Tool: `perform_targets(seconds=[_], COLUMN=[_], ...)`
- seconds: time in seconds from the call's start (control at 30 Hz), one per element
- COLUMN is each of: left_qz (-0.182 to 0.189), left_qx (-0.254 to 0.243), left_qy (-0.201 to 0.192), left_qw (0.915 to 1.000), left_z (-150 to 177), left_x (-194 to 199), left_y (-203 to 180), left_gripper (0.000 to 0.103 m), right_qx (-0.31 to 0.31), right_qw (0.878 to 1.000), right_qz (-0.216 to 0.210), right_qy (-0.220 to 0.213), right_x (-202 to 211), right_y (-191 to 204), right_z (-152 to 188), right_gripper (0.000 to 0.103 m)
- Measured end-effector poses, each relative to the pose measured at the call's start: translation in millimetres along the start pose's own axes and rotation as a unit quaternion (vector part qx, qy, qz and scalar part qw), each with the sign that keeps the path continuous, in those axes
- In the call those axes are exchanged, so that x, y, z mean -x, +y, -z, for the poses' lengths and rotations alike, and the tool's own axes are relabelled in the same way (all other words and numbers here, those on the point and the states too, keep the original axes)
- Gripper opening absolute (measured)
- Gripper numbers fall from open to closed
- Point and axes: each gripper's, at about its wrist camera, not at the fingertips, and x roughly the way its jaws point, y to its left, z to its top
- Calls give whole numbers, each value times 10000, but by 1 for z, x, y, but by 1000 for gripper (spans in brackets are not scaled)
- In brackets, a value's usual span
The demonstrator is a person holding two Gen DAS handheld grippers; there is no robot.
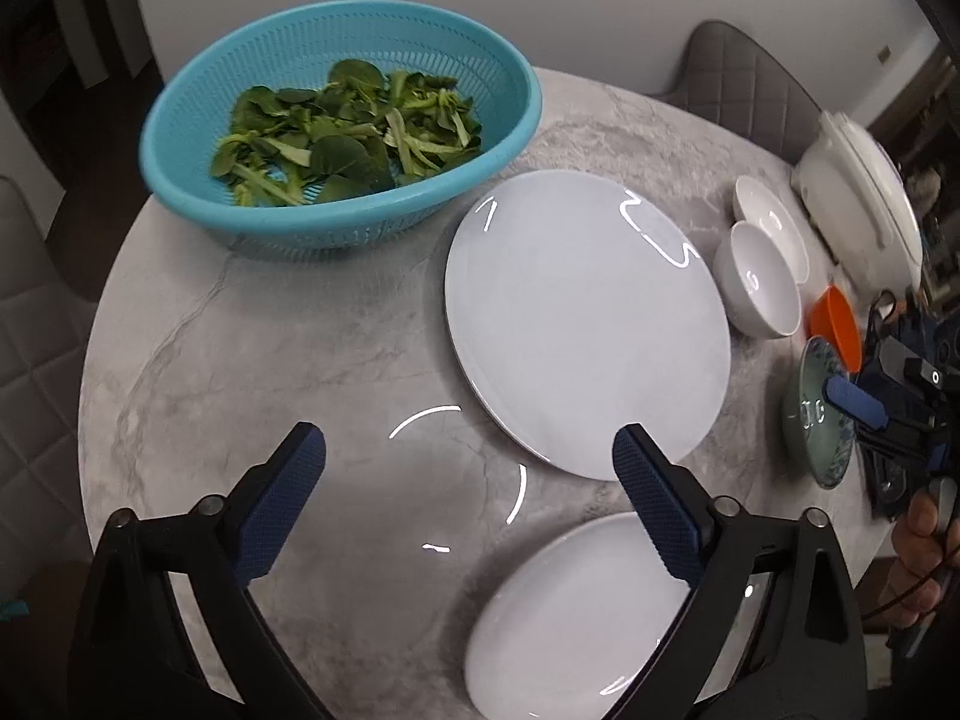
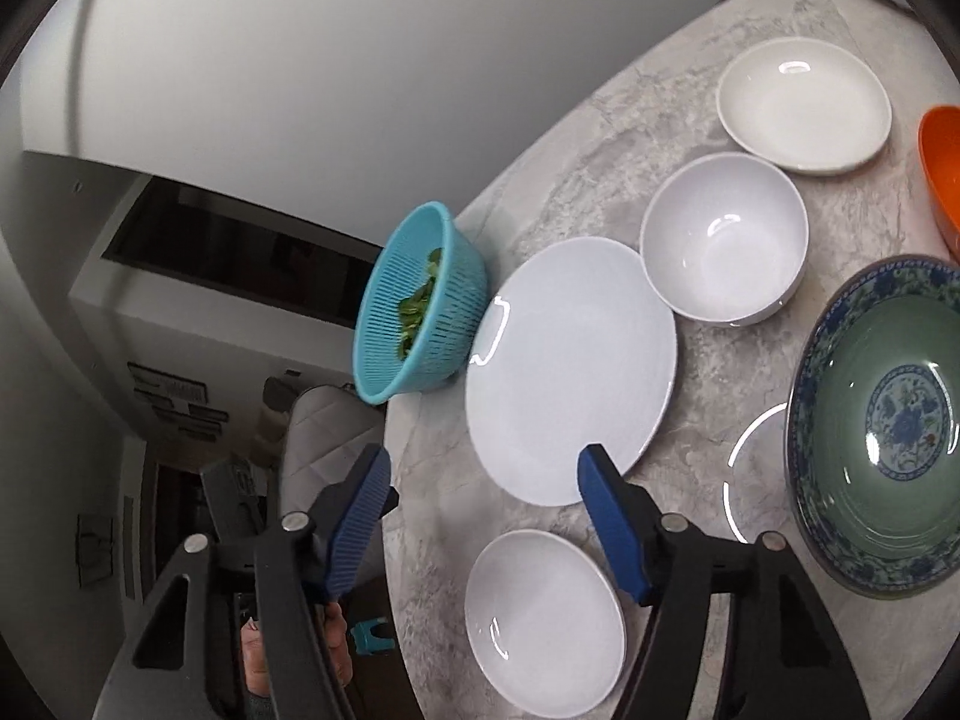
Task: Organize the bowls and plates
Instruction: 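Move both grippers to opposite rims of the large white plate and close them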
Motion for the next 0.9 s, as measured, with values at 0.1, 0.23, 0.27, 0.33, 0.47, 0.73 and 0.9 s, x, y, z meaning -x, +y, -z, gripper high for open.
perform_targets(seconds=[0.1, 0.23, 0.27, 0.33, 0.47, 0.73, 0.9], left_qz=[256, 381, 399, 484, 622, 815, 825], left_qx=[-58, -126, -135, -133, -82, -23, -31], left_qy=[262, 347, 347, 407, 424, 506, 570], left_qw=[9993, 9986, 9985, 9979, 9971, 9954, 9950], left_z=[-18, -31, -33, -40, -50, -66, -70], left_x=[-30, -55, -58, -68, -78, -94, -102], left_y=[16, 21, 23, 27, 27, 18, 14], left_gripper=[72, 71, 71, 71, 71, 61, 37], right_qx=[-279, -253, -316, -354, -366, -519, -609], right_qw=[9989, 9947, 9944, 9929, 9907, 9877, 9851], right_qz=[369, 995, 999, 1124, 1308, 1475, 1607], right_qy=[-98, -82, -106, -135, -88, 72, 113], right_x=[-21, -40, -42, -44, -54, -68, -73], right_y=[-12, -24, -29, -34, -42, -56, -65], right_z=[-5, -7, -8, -8, -13, -18, -16], right_gripper=[64, 64, 64, 64, 64, 56, 45])
